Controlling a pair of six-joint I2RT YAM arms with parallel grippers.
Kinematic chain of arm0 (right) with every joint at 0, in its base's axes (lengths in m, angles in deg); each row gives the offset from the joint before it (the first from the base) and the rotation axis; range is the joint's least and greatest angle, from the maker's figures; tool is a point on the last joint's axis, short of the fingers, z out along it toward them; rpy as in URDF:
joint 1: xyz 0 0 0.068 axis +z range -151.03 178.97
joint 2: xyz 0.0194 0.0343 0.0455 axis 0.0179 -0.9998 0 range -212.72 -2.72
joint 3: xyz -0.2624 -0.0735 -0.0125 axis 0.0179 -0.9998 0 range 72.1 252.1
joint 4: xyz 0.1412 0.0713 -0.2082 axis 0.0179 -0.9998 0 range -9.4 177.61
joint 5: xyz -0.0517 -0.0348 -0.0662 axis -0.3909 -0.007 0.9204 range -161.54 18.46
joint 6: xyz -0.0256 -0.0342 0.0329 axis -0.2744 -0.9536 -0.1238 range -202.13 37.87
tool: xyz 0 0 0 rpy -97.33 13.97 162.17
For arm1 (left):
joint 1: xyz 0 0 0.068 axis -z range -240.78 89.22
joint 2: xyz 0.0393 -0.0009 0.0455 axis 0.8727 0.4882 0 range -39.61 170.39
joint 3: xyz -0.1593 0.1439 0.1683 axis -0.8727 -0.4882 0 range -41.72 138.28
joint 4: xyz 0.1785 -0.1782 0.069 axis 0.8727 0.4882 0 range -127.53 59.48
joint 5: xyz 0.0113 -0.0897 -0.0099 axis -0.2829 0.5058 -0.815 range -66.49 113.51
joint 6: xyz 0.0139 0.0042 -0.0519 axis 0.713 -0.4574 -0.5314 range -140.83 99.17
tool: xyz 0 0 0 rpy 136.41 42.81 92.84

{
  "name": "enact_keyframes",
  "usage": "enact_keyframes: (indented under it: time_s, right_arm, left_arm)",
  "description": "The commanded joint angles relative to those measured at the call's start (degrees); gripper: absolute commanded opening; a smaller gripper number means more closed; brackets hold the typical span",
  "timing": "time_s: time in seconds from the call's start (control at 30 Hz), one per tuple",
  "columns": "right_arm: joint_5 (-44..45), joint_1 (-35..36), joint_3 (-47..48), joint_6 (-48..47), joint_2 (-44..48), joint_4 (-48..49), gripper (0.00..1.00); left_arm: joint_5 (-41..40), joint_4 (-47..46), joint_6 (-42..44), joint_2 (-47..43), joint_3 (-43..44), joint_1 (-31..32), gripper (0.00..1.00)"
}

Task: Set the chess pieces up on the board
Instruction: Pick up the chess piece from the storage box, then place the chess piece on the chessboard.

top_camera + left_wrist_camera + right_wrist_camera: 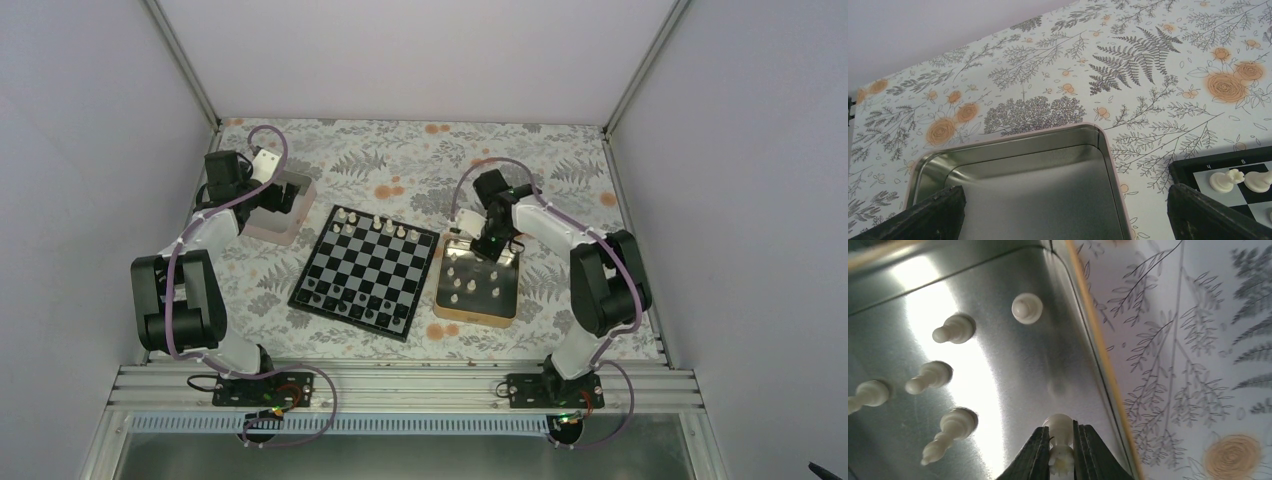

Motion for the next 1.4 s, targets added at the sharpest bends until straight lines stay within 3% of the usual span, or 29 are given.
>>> enact_keyframes:
  time_s: [0.0,0.47,0.97,1.37]
  right_arm:
    - [-1.45,-0.46,6.31,-0.9,1.58,-6.18,0.1]
    - [0.06,3.44,31.47,-3.89,-10.62,-12.34,0.11]
    - [-3.78,10.14,25.68,-1.51,-17.05,-2.12,0.11]
    - [-4.91,11.62,25.85,-1.54,-20.15,-0.47,0.11]
  left_arm:
    - [1.16,-1.29,0.53,0.37,-0.7,-0.41,1.0]
    - [0.71,-1.24,0.44,-0.26,-0.71,-0.41,1.0]
    - [0.6,-1.28,0.27,0.69,-0.52,-0.4,1.0]
    - [0.67,-1.23,0.26,0.33,-0.57,-0.41,1.0]
